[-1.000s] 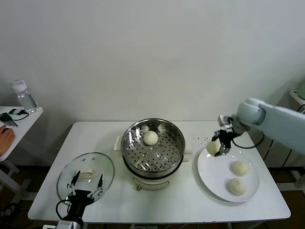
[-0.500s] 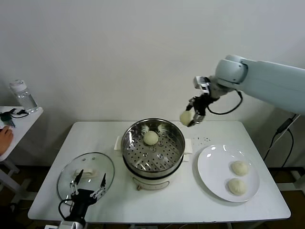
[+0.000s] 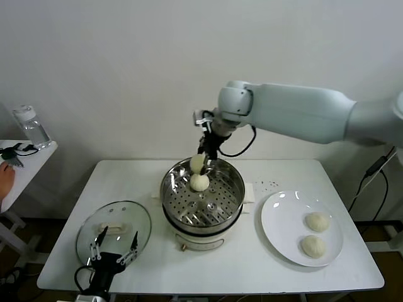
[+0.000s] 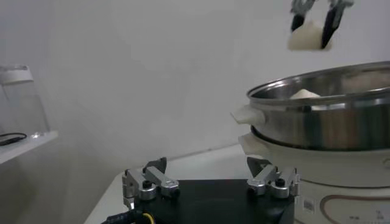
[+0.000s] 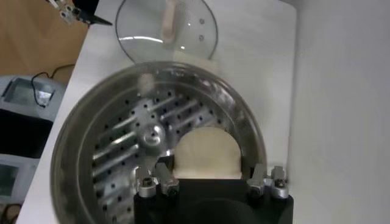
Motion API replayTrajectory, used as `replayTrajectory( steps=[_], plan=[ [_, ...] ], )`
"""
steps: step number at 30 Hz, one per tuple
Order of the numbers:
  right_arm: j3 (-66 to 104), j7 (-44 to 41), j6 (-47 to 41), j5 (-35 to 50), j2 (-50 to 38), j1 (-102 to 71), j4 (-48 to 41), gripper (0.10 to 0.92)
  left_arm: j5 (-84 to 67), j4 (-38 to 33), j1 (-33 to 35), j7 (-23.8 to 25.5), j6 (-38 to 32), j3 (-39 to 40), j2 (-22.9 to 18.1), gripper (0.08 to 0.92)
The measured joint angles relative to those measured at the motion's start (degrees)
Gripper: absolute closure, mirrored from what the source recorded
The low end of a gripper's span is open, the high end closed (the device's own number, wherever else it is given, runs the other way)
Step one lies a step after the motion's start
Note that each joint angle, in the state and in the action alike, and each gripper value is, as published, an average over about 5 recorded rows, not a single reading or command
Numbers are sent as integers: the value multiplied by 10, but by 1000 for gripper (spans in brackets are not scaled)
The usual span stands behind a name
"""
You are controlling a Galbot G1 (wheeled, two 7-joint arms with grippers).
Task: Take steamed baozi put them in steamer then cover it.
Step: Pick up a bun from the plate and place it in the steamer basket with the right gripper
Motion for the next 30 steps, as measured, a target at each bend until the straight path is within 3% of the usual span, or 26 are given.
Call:
replayTrajectory(
  steps=[17, 24, 30],
  plan=[
    [-8, 14, -10, -15, 65, -81, -32, 320, -3, 8, -5, -1, -1, -4, 0, 177],
    [-6, 16, -13, -21, 69, -89, -36, 211, -3, 12, -7, -1, -1, -4, 0, 177],
    [-2, 13, -13, -22, 60, -81, -26, 203, -2, 14, -10, 0, -1, -4, 0, 177]
  ],
)
